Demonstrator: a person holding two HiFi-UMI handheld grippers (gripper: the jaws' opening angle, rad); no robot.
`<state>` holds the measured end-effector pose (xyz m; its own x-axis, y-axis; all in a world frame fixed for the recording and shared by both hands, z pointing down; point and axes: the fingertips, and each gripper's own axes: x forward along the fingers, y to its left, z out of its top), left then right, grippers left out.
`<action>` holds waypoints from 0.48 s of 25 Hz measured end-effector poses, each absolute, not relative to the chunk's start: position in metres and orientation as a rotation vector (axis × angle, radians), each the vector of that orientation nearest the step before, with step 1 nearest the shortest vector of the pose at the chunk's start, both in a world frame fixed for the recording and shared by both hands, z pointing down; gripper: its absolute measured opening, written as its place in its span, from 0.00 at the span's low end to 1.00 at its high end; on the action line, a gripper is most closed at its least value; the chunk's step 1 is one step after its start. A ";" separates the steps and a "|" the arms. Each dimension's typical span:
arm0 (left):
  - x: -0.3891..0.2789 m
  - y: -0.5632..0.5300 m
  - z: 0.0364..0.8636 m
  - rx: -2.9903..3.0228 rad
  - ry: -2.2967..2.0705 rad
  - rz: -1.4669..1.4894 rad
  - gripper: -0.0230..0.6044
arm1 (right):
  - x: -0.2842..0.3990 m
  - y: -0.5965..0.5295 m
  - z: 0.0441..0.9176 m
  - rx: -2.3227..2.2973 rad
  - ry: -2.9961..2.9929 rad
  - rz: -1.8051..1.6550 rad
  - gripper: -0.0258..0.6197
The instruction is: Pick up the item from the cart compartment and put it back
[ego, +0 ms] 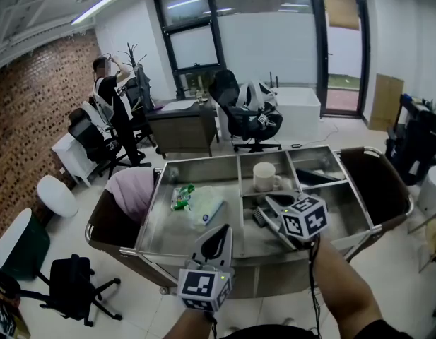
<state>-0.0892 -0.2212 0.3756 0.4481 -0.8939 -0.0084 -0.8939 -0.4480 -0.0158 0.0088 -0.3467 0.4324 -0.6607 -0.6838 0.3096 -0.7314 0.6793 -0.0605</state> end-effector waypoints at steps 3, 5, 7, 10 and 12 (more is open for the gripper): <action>-0.088 -0.221 0.372 -2.654 1.644 -0.008 0.04 | 0.010 -0.343 0.423 1.143 -2.649 0.254 0.06; -0.088 -0.221 0.372 -2.649 1.640 -0.006 0.04 | 0.012 -0.340 0.417 1.153 -2.664 0.251 0.06; -0.089 -0.221 0.371 -2.646 1.640 -0.003 0.04 | 0.012 -0.334 0.408 1.162 -2.686 0.247 0.06; -0.091 -0.221 0.372 -2.650 1.645 -0.004 0.04 | 0.014 -0.324 0.393 1.172 -2.730 0.240 0.06; -0.090 -0.221 0.371 -2.655 1.637 -0.001 0.04 | 0.019 -0.315 0.382 1.183 -2.764 0.239 0.06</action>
<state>-0.0895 -0.2207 0.3707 0.4491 -0.8934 -0.0112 -0.8934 -0.4488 -0.0192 0.0190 -0.3151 0.3816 -0.6856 -0.7062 0.1765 -0.7261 0.6809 -0.0958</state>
